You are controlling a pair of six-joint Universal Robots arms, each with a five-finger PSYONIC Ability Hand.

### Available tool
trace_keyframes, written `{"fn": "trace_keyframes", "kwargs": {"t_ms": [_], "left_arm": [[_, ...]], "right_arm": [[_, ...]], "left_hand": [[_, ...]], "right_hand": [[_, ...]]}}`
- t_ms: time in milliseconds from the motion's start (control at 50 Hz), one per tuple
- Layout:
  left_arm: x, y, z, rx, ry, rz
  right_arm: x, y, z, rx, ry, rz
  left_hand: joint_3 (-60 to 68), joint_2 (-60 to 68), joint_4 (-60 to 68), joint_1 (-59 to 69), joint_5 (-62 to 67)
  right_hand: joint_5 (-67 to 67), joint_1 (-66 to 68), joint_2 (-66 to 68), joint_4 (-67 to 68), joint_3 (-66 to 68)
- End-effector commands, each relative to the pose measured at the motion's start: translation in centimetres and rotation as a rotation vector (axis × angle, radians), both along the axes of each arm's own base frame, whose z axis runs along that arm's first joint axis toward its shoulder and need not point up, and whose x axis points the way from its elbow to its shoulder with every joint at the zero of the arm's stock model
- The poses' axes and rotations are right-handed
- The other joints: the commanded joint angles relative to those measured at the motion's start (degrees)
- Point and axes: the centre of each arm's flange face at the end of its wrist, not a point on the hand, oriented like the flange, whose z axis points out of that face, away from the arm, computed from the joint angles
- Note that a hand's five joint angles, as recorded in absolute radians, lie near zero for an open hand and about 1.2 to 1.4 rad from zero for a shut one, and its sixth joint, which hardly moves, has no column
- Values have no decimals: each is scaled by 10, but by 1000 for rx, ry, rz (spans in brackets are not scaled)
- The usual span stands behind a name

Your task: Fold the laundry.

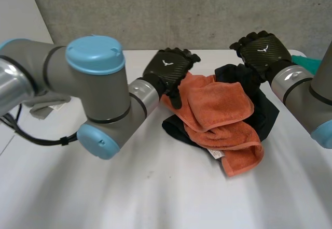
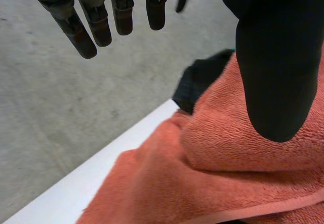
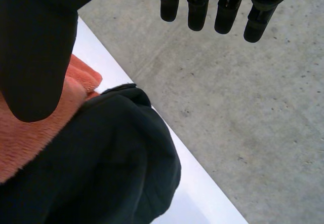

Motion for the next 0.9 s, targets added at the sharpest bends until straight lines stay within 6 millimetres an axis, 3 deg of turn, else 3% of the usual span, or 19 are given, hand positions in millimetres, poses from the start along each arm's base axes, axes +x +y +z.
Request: {"fn": "trace_keyframes", "kwargs": {"t_ms": [20,220,300,460,540,620,640,700,720,760,780,840,860,900], "left_arm": [[-23,6,-27,85,-84,-117],[-38,4,-56,85,-160,-104],[-41,0,-61,60,-169,-69],[-39,-12,-44,21,-82,35],[-35,-22,-31,-9,-30,76],[-9,-47,-2,-42,-3,192],[12,-64,22,-74,38,283],[54,-93,66,-147,128,446],[83,-111,96,-215,202,548],[111,-126,123,-289,265,628],[137,-138,145,-357,311,691],[174,-154,172,-463,328,768],[194,-166,177,-506,292,824],[209,-178,174,-523,232,869]], "right_arm": [[-9,-7,2,-9,-2,-34],[-12,-9,-7,17,7,-40],[-12,-9,-10,21,18,-41],[-13,-12,-14,8,59,-38],[-12,-11,-14,2,73,-36],[-13,-11,-14,1,83,-37],[-13,-10,-14,2,84,-37],[-13,-10,-12,0,78,-37],[-13,-9,-10,-2,75,-33],[-12,-8,-10,-2,74,-32],[-12,-8,-10,-2,74,-30],[-7,-4,-13,5,77,-16],[-6,-3,-14,8,80,-13],[-3,1,-17,16,87,-2]], "left_hand": [[-19,-17,-15,-13,-29],[-19,-17,-15,-13,-29],[85,87,90,92,75],[680,682,684,687,670],[681,683,685,687,671],[681,683,685,687,671],[681,683,685,687,671],[681,683,685,687,671],[681,683,685,687,671],[681,683,685,687,671],[681,683,685,687,671],[681,683,685,687,671],[681,683,685,687,671],[681,683,685,687,671]], "right_hand": [[-23,-27,-19,-22,-19],[-23,-27,-19,-22,-19],[-23,-27,-19,-22,-19],[-23,-27,-19,-22,-19],[-23,-27,-19,-22,-19],[-23,-27,-19,-22,-19],[-23,-27,-19,-22,-19],[-23,-27,-19,-22,-19],[-23,-27,-19,-22,-19],[-23,-27,-19,-22,-19],[-23,-27,-19,-22,-19],[-23,-27,-19,-22,-19],[-23,-27,-19,-22,-19],[-23,-27,-19,-22,-19]]}}
